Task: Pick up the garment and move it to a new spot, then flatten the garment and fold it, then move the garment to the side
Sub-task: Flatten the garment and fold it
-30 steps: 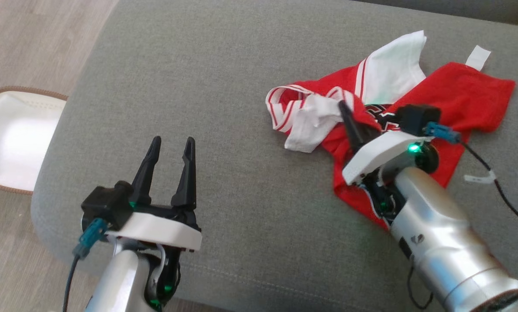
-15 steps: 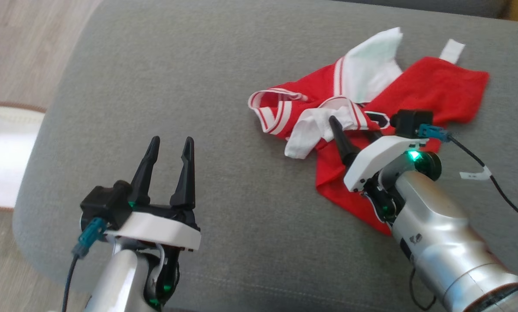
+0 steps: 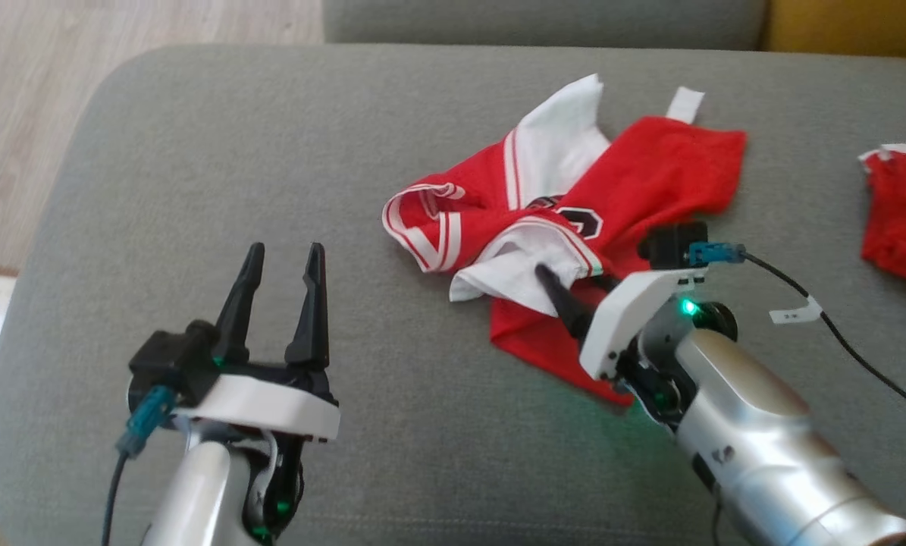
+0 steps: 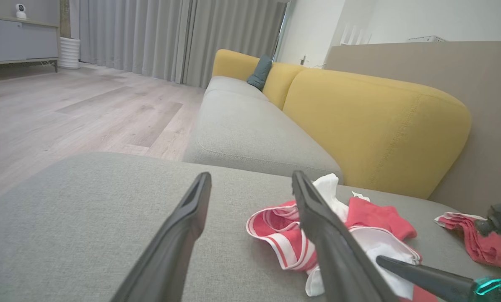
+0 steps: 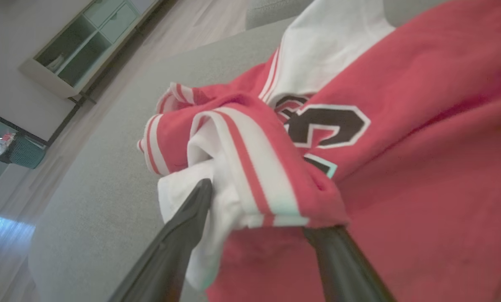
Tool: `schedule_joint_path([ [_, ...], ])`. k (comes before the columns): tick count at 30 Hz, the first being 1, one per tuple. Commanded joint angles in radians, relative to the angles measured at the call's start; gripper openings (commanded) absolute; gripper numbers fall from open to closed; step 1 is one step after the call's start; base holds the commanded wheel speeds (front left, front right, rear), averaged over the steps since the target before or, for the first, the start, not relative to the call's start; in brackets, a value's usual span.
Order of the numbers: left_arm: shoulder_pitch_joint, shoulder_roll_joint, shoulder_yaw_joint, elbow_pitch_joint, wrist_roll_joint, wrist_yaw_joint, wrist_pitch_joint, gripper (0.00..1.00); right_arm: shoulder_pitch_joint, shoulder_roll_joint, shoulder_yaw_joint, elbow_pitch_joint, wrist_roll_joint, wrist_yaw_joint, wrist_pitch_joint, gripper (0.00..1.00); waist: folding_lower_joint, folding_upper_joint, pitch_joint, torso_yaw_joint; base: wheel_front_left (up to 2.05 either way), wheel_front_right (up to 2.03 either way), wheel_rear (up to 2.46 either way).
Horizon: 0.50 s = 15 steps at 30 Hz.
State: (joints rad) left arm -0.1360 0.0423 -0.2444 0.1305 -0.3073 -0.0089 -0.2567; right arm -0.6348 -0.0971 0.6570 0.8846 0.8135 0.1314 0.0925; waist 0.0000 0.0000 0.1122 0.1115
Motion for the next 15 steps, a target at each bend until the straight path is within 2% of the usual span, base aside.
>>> schedule_joint_path([
  [1,-0.011,0.008,0.037,-0.032,0.008,-0.002,-0.005,1.0,-0.012,-0.003,0.013,-0.042,0.005,-0.001,0.011,1.0,0.0,0.0,-0.014,-0.014,0.0,0.0,0.0],
  [9,0.001,0.008,0.046,-0.03,0.016,-0.003,-0.005,1.0,0.049,-0.075,0.023,-0.149,0.01,-0.001,0.14,1.0,0.0,0.0,-0.046,-0.035,0.0,0.0,0.0],
  [15,0.01,0.008,0.058,-0.038,0.024,-0.003,-0.005,1.0,0.107,-0.138,-0.036,-0.235,-0.04,-0.001,0.16,1.0,0.0,0.0,-0.061,-0.067,0.0,0.0,0.0],
])
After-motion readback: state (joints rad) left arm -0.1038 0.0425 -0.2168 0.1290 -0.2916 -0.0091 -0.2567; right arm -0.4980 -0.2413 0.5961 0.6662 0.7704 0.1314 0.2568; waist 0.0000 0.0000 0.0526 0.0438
